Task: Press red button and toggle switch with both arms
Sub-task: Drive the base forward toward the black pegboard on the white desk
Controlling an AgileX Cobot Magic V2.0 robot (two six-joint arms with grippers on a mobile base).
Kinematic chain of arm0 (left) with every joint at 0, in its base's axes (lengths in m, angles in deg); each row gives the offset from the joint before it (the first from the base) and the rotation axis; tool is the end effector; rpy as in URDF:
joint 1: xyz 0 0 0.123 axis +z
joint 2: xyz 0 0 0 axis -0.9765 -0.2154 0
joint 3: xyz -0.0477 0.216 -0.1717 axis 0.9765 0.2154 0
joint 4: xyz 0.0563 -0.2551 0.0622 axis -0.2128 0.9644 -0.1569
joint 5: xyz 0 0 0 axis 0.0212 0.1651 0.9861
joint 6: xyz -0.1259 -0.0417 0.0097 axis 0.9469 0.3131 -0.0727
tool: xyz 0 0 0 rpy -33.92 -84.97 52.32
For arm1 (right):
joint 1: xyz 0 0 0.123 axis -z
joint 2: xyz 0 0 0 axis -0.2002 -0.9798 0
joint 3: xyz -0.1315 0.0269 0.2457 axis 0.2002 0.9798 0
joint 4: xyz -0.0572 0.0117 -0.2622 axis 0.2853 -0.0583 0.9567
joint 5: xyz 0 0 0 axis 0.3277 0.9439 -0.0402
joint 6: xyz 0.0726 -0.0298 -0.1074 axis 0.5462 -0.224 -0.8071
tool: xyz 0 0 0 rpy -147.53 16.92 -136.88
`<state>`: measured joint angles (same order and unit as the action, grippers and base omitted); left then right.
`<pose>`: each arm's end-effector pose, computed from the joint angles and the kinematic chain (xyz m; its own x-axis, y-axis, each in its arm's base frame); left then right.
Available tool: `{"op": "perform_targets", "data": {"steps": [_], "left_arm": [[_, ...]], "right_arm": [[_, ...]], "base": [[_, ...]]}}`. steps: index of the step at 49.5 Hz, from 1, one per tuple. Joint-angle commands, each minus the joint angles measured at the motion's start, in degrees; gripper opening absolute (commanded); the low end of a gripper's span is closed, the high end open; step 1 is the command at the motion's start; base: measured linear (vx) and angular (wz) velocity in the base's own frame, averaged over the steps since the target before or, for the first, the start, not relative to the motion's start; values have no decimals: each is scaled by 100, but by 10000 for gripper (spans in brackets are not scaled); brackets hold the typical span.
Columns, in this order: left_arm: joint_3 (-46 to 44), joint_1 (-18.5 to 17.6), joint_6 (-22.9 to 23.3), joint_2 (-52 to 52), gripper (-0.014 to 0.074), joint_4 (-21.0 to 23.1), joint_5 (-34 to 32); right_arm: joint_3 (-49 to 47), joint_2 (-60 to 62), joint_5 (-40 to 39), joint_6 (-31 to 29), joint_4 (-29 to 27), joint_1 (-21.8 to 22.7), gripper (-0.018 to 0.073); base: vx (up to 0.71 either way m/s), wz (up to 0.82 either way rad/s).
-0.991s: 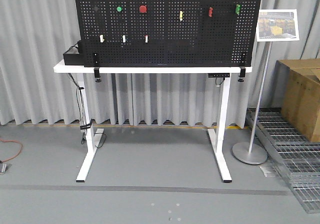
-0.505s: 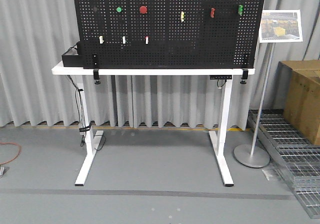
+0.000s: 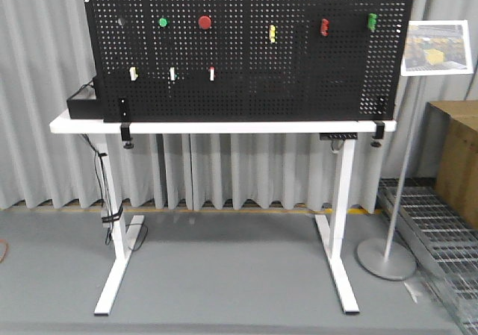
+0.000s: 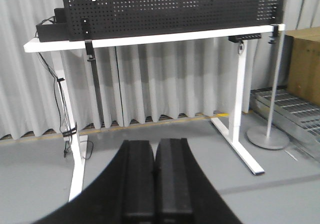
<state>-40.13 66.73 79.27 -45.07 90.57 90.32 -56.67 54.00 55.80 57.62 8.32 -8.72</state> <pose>0.1183 -0.0237 0.1916 -0.0414 0.0282 -0.9987 0.1964 0.9803 0.0195 0.1211 -0.0060 0.1986 0.0151 0.0112 -0.9998 0.0495 0.9987 0.0119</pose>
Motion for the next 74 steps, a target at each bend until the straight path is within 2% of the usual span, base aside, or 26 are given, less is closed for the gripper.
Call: {"op": "perform_targets", "data": {"steps": [1, 74], "left_arm": [[194, -12, 51, 34, 2, 44, -461], [194, -12, 51, 34, 2, 44, -461]], "right_arm": [[57, 91, -468, -42, 67, 16, -3], [57, 91, -468, -42, 67, 16, -3]], "base": [[48, 4], [45, 2]]}}
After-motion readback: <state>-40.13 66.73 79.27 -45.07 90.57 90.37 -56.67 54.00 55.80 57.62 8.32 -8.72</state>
